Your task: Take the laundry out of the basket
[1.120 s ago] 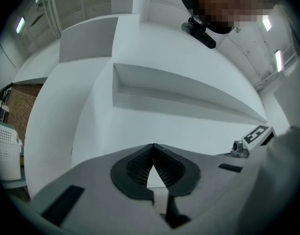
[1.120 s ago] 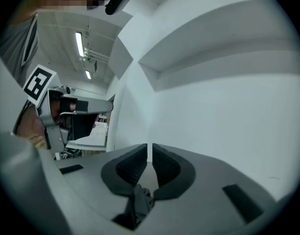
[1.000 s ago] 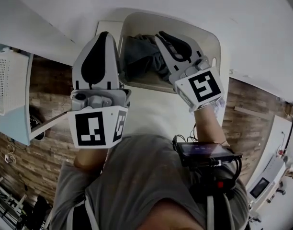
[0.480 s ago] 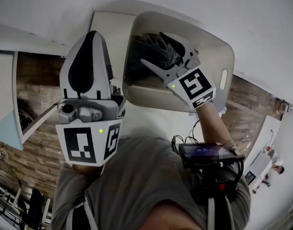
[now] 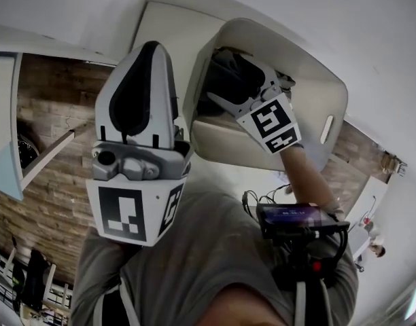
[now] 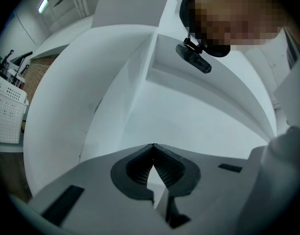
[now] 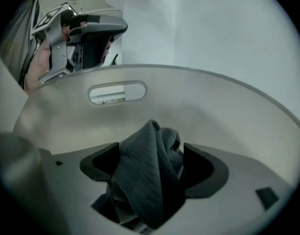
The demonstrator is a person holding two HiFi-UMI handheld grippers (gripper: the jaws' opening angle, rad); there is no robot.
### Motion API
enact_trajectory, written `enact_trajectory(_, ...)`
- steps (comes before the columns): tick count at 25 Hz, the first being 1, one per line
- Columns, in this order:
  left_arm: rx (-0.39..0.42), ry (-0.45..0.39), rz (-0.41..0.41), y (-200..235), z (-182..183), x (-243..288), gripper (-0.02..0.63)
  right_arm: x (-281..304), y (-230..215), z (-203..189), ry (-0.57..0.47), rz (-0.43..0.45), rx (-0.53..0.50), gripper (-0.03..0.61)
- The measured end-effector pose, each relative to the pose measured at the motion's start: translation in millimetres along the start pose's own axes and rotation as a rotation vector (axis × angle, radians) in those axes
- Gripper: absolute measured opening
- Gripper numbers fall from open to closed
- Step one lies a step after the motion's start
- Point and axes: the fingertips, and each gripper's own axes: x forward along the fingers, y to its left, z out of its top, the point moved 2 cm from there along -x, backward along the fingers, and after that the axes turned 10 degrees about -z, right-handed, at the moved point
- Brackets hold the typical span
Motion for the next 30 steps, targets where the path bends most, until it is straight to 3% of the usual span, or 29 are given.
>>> enact_trajectory(2, -0.004, -0.002, 0.007, 2, 0, -3, 0.008, 2, 1, -9, 0.042, -0.012, -0.023, 0.382)
enact_trajectory(4, -0.003, -0.006, 0.015, 4, 1, -7, 0.008, 3, 1, -14, 0.066, -0.011, -0.028, 0.197)
enact_trajectory(6, 0.001, -0.009, 0.016, 3, 2, -8, 0.008, 2, -2, -14, 0.064, -0.005, -0.004, 0.096)
enact_trajectory(7, 0.003, -0.010, 0.014, 2, 2, -9, 0.008, 0, -4, -12, 0.056, -0.006, 0.012, 0.076)
enact_trajectory(12, 0.018, -0.030, 0.006, -9, 10, -14, 0.008, -25, -26, 8, -0.027, -0.091, 0.077, 0.058)
enact_trajectory(20, 0.046, -0.058, -0.055, -54, 26, -35, 0.008, -95, -59, 34, -0.248, -0.265, 0.282, 0.055)
enact_trajectory(30, 0.135, -0.079, -0.106, -120, 48, -85, 0.008, -192, -65, 86, -0.541, -0.363, 0.312, 0.054)
